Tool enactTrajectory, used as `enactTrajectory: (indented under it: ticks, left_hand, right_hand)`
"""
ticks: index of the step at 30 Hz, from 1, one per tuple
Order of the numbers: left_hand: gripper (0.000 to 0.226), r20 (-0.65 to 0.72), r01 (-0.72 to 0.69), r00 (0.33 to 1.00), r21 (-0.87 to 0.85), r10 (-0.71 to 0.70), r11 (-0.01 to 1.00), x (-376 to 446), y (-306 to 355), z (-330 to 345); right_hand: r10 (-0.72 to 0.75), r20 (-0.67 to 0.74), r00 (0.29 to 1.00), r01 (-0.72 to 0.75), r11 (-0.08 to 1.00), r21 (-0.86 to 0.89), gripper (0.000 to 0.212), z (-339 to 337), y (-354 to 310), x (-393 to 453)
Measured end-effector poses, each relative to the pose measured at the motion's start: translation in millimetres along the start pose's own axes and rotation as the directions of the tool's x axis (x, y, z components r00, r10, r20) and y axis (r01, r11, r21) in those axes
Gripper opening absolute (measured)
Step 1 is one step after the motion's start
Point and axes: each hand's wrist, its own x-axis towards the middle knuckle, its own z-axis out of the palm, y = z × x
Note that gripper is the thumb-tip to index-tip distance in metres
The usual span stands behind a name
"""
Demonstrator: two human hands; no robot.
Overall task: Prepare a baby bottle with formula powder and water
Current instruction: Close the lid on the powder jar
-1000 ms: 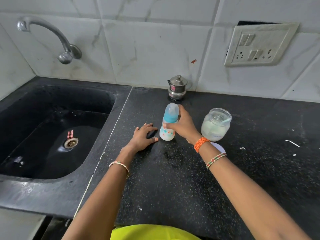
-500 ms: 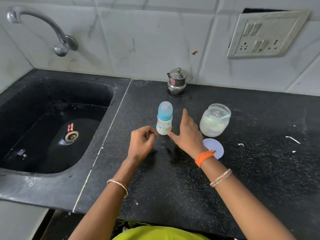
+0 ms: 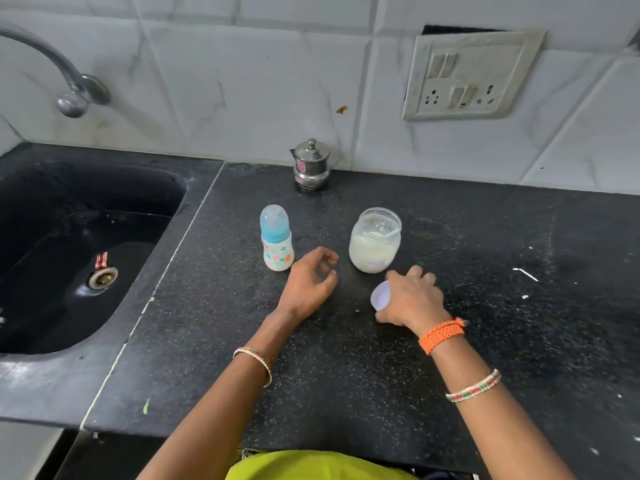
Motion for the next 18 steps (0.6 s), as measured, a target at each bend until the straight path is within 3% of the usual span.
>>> enactTrajectory:
  ticks: [4,7,10,15,18]
  left_hand:
    - [0.087,0.124,0.059,0.990,0.074,-0.068,0.995,21,12,15]
    - [0.115,0.155,0.032,0.987,0.065,-0.042,0.997,38,27,31]
    - [0.115,0.144,0.008,0.990,0.025,-0.011,1.000,53,30,43]
    - [0.085,0.074,0.019,0.997,-0.118,-0.010,0.993,62,28,50]
    - [0.082,0.080,0.052,0.996,-0.175,-0.038,0.983,63,23,49]
  right_hand:
    - [0.070,-0.197,0.978,-0.065,0.997,0.032,0.096,-28,30,4]
    - [0.002,-0.230,0.973,0.011,0.998,0.054,0.100,-49,32,15]
    - [-0.091,-0.247,0.965,0.117,0.989,0.090,0.099,-69,26,24]
    - [-0.267,-0.280,0.922,0.351,0.882,0.315,0.087,-93,10,44]
    - [-0.362,-0.214,0.907,0.415,0.857,0.306,0.067,-98,2,56]
